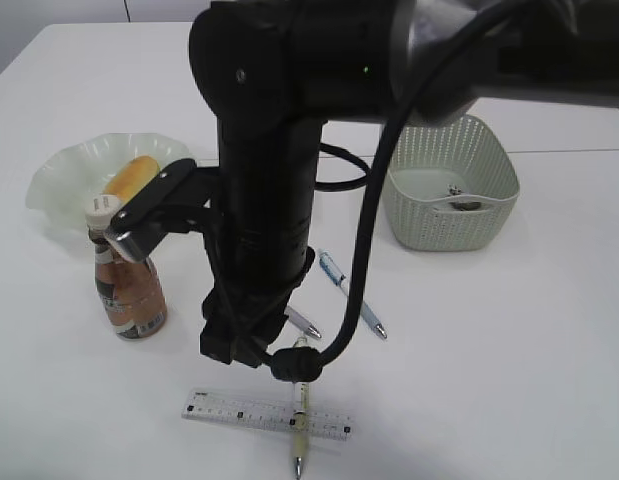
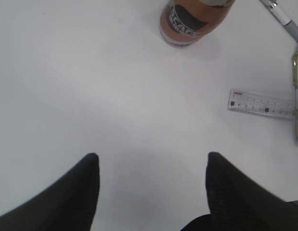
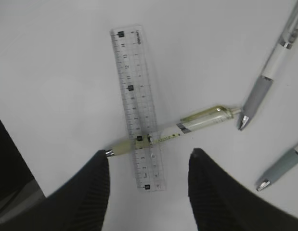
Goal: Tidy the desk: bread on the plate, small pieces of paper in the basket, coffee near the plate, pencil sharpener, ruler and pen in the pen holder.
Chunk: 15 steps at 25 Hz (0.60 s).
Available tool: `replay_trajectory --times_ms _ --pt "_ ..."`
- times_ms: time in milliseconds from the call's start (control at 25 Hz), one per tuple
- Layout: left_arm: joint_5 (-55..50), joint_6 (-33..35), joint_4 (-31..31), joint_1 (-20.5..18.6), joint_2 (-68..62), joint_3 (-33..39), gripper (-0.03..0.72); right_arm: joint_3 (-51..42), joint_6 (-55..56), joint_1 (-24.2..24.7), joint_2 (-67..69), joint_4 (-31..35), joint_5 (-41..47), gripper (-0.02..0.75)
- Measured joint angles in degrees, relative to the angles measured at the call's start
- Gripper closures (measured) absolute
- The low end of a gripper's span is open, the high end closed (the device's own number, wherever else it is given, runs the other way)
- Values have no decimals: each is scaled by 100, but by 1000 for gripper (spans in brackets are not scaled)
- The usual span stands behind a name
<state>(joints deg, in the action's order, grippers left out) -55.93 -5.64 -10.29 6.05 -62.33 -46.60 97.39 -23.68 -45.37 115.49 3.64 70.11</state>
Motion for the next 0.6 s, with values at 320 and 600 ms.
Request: replay_trajectory --times_ms 320,600 --pt "127 79 0 -36 0 0 182 0 -644 -242 613 128 -11 335" --pt "172 121 10 -36 0 0 182 0 -682 -267 1017 -144 -375 225"
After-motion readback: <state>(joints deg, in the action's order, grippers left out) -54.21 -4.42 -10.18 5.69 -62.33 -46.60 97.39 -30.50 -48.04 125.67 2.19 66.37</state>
